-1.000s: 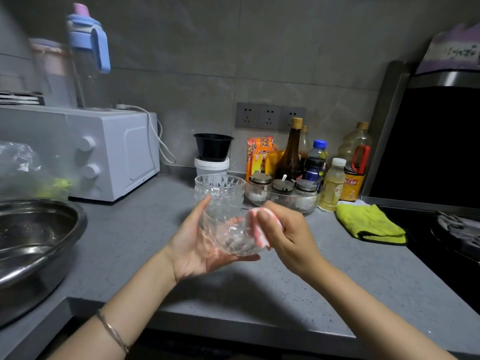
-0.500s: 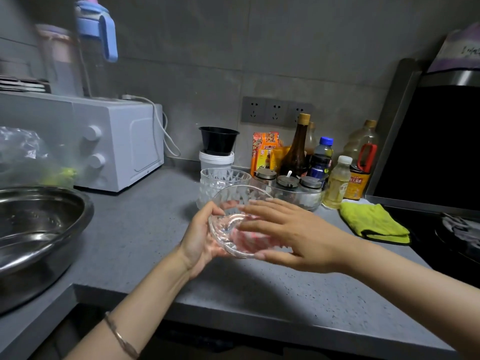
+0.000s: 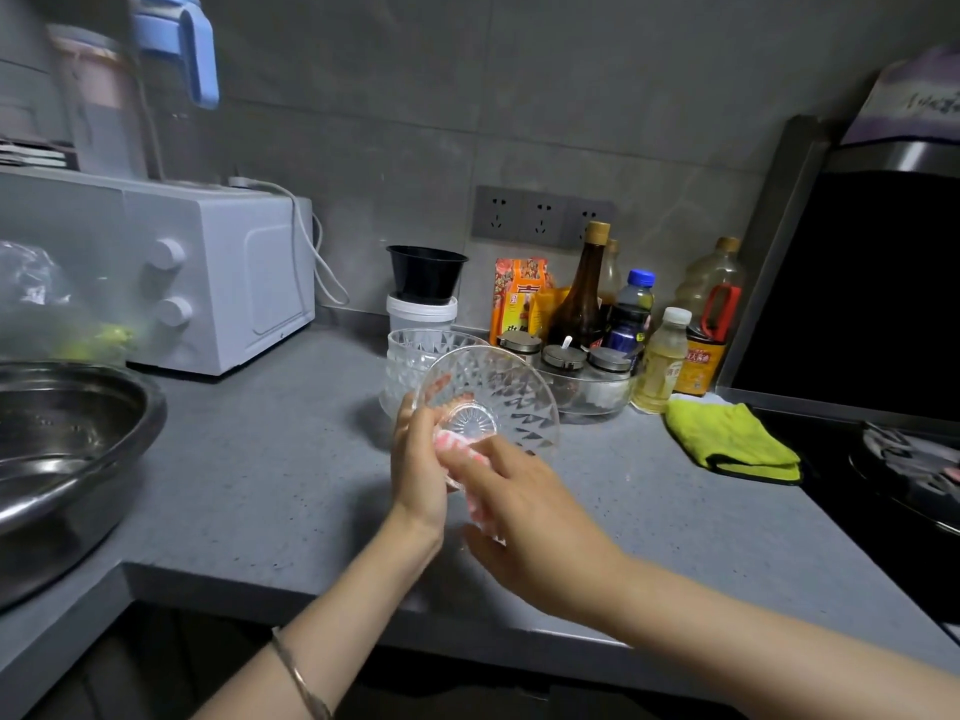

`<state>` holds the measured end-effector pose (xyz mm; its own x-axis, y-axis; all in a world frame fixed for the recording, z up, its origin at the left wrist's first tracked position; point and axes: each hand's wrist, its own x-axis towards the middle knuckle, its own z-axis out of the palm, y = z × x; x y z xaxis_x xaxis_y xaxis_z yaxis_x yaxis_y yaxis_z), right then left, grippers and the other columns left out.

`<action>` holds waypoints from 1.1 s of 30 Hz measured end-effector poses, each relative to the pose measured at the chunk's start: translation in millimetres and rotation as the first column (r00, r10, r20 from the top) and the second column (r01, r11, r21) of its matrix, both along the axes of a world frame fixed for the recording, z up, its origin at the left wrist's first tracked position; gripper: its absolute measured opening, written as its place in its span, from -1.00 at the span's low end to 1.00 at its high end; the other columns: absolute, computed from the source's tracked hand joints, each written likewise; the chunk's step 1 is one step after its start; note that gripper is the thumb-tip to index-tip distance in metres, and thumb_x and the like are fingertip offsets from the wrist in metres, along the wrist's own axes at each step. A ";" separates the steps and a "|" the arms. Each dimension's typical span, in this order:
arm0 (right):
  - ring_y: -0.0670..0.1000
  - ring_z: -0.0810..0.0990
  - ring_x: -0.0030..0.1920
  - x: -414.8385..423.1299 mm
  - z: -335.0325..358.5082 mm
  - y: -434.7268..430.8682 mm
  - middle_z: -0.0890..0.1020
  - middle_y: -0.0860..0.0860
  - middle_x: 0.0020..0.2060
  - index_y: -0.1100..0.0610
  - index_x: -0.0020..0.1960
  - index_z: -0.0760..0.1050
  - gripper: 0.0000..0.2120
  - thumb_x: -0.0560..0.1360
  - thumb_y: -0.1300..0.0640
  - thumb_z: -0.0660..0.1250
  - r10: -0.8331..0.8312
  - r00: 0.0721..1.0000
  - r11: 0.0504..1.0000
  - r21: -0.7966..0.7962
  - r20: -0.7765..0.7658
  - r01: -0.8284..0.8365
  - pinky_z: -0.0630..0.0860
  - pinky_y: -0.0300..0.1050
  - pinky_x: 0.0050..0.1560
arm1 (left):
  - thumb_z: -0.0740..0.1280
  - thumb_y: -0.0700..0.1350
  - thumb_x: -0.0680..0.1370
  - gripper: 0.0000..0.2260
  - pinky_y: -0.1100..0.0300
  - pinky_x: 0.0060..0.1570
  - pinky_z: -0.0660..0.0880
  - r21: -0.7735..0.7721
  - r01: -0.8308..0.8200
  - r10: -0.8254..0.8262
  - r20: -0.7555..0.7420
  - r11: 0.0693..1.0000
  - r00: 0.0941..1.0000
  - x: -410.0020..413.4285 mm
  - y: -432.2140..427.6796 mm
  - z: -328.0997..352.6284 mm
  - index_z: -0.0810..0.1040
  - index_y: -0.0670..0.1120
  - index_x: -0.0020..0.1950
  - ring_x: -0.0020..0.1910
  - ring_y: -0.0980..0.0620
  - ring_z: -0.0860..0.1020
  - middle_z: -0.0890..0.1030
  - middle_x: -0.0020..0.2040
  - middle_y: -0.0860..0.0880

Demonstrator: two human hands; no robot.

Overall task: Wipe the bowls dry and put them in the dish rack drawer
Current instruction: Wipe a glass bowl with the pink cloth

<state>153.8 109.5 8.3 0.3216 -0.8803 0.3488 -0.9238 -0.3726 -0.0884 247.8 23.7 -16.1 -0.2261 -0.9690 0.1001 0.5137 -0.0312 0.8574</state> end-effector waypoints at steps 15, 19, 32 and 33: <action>0.12 0.69 -0.04 -42.7 -4.2 -20.8 0.70 0.13 -0.05 0.18 0.03 0.67 -0.49 0.36 0.21 -0.02 -0.054 0.856 0.939 -0.317 -0.515 -0.132 0.64 -0.09 -0.23 | 0.14 -0.17 0.54 -0.62 0.09 -0.24 0.59 -0.140 0.188 -0.145 0.272 0.972 0.951 23.9 -10.1 7.5 0.49 0.14 0.28 -0.05 0.06 0.66 0.59 0.19 0.01; 0.18 0.63 0.04 -11.6 -17.1 -11.8 0.61 0.13 0.14 0.08 0.31 0.49 -0.49 0.40 0.33 0.19 -0.071 0.963 0.975 -0.223 -0.260 0.012 0.59 -0.01 -0.11 | 0.12 -0.20 0.58 -0.66 0.19 -0.29 0.55 -0.121 0.070 -0.042 0.222 0.990 0.974 11.9 -7.9 -1.8 0.55 0.11 0.20 0.01 -0.01 0.63 0.62 0.15 -0.07; 0.10 0.67 0.00 -52.1 -3.9 -26.0 0.70 0.07 -0.03 0.17 -0.13 0.69 -0.74 0.19 0.27 0.58 0.152 0.870 0.938 -0.210 -0.469 -0.277 0.65 -0.03 -0.23 | 0.20 -0.07 0.33 -0.46 -0.07 0.02 0.58 -0.151 0.291 -0.209 0.409 0.945 0.888 33.4 -17.3 11.0 0.44 0.16 0.32 0.14 -0.03 0.59 0.61 0.18 0.05; 0.10 0.68 -0.02 -45.5 -5.7 -25.4 0.70 0.06 -0.05 0.16 -0.14 0.69 -0.75 0.20 0.26 0.58 0.137 0.896 0.939 -0.233 -0.422 -0.253 0.64 -0.04 -0.26 | 0.21 -0.09 0.32 -0.44 -0.06 0.01 0.58 -0.161 0.257 -0.183 0.370 0.953 0.911 30.9 -16.9 10.5 0.43 0.17 0.32 0.14 -0.02 0.59 0.61 0.20 0.06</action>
<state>108.3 84.1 2.6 0.6381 -0.6725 0.3750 -0.7659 -0.5043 0.3989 278.7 6.8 -5.5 -0.4875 -0.8577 0.1636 0.1825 0.0831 0.9797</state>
